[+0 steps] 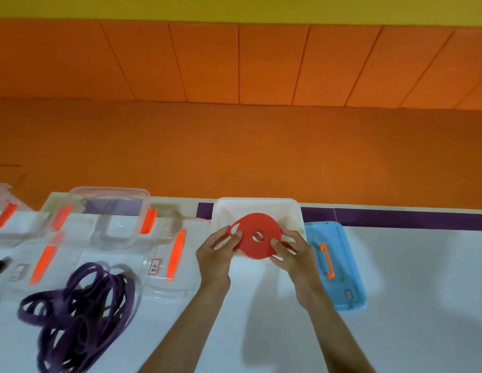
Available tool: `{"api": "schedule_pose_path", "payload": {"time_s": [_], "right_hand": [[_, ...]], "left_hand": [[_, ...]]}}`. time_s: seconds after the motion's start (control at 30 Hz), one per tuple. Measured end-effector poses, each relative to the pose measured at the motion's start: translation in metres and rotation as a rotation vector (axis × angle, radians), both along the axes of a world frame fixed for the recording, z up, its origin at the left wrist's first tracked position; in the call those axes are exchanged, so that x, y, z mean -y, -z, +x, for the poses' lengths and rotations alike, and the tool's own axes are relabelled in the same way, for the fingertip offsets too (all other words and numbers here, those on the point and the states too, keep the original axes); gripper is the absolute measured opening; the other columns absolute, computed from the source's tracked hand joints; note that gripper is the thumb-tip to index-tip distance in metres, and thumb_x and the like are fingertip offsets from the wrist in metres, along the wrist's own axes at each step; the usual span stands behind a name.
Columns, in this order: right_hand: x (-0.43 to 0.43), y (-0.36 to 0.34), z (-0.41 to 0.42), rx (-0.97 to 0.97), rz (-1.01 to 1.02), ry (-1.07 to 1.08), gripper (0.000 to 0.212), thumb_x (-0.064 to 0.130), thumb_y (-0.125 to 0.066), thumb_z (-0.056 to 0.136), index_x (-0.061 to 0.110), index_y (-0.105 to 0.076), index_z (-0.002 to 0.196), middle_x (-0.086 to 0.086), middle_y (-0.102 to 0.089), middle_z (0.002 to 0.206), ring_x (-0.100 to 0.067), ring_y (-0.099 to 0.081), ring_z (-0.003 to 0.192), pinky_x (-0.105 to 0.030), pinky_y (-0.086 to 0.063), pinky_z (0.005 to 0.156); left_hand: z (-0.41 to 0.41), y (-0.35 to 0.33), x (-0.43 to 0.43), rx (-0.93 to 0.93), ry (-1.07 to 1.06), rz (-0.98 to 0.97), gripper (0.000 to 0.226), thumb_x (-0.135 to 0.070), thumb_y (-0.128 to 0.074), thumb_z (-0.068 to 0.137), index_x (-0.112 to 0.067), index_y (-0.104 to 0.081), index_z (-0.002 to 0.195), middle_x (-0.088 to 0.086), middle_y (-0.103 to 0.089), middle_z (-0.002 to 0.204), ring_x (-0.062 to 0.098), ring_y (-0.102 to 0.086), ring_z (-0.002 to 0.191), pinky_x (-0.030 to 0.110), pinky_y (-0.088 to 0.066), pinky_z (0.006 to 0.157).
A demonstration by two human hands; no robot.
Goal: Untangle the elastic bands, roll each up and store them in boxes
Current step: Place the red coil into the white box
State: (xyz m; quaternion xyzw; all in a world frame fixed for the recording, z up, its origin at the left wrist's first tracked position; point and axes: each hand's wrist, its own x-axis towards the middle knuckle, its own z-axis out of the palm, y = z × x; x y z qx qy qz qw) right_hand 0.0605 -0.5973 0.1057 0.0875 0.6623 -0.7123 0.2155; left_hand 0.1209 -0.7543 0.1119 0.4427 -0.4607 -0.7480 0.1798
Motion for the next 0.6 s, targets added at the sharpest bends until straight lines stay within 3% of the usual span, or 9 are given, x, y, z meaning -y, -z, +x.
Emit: {"api": "schedule_pose_path", "payload": {"time_s": [0.1, 0.17, 0.23, 0.27, 0.37, 0.43, 0.53, 0.6], "right_hand": [[0.004, 0.025, -0.041, 0.065, 0.092, -0.095, 0.018, 0.010, -0.071, 0.099, 0.019, -0.060, 0.110, -0.019, -0.068, 0.120, -0.026, -0.072, 0.105, -0.033, -0.064, 0.073], [0.010, 0.043, -0.064, 0.050, 0.260, -0.202, 0.023, 0.012, -0.066, 0.102, 0.015, -0.054, 0.122, -0.023, -0.064, 0.123, -0.033, -0.069, 0.107, -0.043, -0.066, 0.077], [0.019, 0.060, -0.080, 0.031, 0.438, -0.313, 0.040, 0.014, -0.062, 0.104, 0.008, -0.045, 0.139, -0.025, -0.061, 0.127, -0.042, -0.067, 0.111, -0.058, -0.061, 0.087], [0.024, 0.066, -0.086, 0.040, 0.485, -0.348, 0.048, 0.015, -0.060, 0.105, 0.006, -0.039, 0.147, -0.024, -0.060, 0.127, -0.042, -0.067, 0.109, -0.060, -0.061, 0.087], [0.035, 0.085, -0.097, 0.115, 0.545, -0.411, 0.064, 0.019, -0.059, 0.107, 0.008, -0.023, 0.159, -0.014, -0.055, 0.120, -0.029, -0.069, 0.091, -0.046, -0.066, 0.075], [0.040, 0.094, -0.104, 0.161, 0.599, -0.448, 0.063, 0.021, -0.060, 0.107, 0.006, -0.024, 0.156, -0.014, -0.058, 0.119, -0.023, -0.071, 0.083, -0.036, -0.066, 0.066], [0.043, 0.108, -0.110, 0.212, 0.627, -0.481, 0.051, 0.018, -0.060, 0.107, 0.003, -0.032, 0.147, -0.023, -0.068, 0.117, -0.032, -0.078, 0.089, -0.047, -0.066, 0.079], [0.044, 0.115, -0.113, 0.219, 0.671, -0.516, 0.044, 0.018, -0.060, 0.107, 0.002, -0.038, 0.142, -0.022, -0.070, 0.111, -0.031, -0.078, 0.088, -0.047, -0.066, 0.080]], "left_hand": [[-0.041, 0.020, 0.008, 0.071, 0.033, -0.007, 0.039, -0.001, -0.092, 0.076, -0.004, -0.080, 0.113, 0.016, -0.080, 0.106, 0.035, -0.077, 0.104, 0.049, -0.063, 0.094], [-0.066, 0.035, 0.016, 0.127, 0.062, -0.003, 0.041, 0.002, -0.091, 0.076, -0.001, -0.078, 0.114, 0.018, -0.079, 0.107, 0.034, -0.075, 0.101, 0.051, -0.062, 0.097], [-0.088, 0.052, 0.024, 0.183, 0.100, -0.004, 0.041, 0.003, -0.090, 0.077, 0.001, -0.077, 0.115, 0.017, -0.078, 0.108, 0.034, -0.074, 0.102, 0.050, -0.061, 0.098], [-0.096, 0.060, 0.028, 0.209, 0.123, -0.010, 0.041, 0.002, -0.090, 0.077, 0.001, -0.077, 0.116, 0.017, -0.078, 0.108, 0.034, -0.074, 0.103, 0.049, -0.061, 0.098], [-0.114, 0.086, 0.038, 0.292, 0.189, -0.056, 0.034, -0.002, -0.090, 0.079, -0.002, -0.078, 0.111, 0.016, -0.077, 0.110, 0.035, -0.073, 0.104, 0.050, -0.060, 0.098], [-0.121, 0.101, 0.043, 0.343, 0.217, -0.060, 0.024, -0.002, -0.090, 0.080, -0.010, -0.077, 0.098, 0.019, -0.077, 0.112, 0.039, -0.073, 0.108, 0.053, -0.059, 0.101], [-0.125, 0.117, 0.044, 0.405, 0.239, -0.003, 0.023, 0.001, -0.089, 0.079, -0.013, -0.075, 0.091, 0.020, -0.076, 0.111, 0.035, -0.073, 0.102, 0.048, -0.061, 0.097], [-0.126, 0.126, 0.045, 0.436, 0.243, 0.011, 0.026, 0.001, -0.089, 0.079, -0.008, -0.076, 0.100, 0.019, -0.076, 0.111, 0.031, -0.072, 0.099, 0.045, -0.062, 0.092]]}}
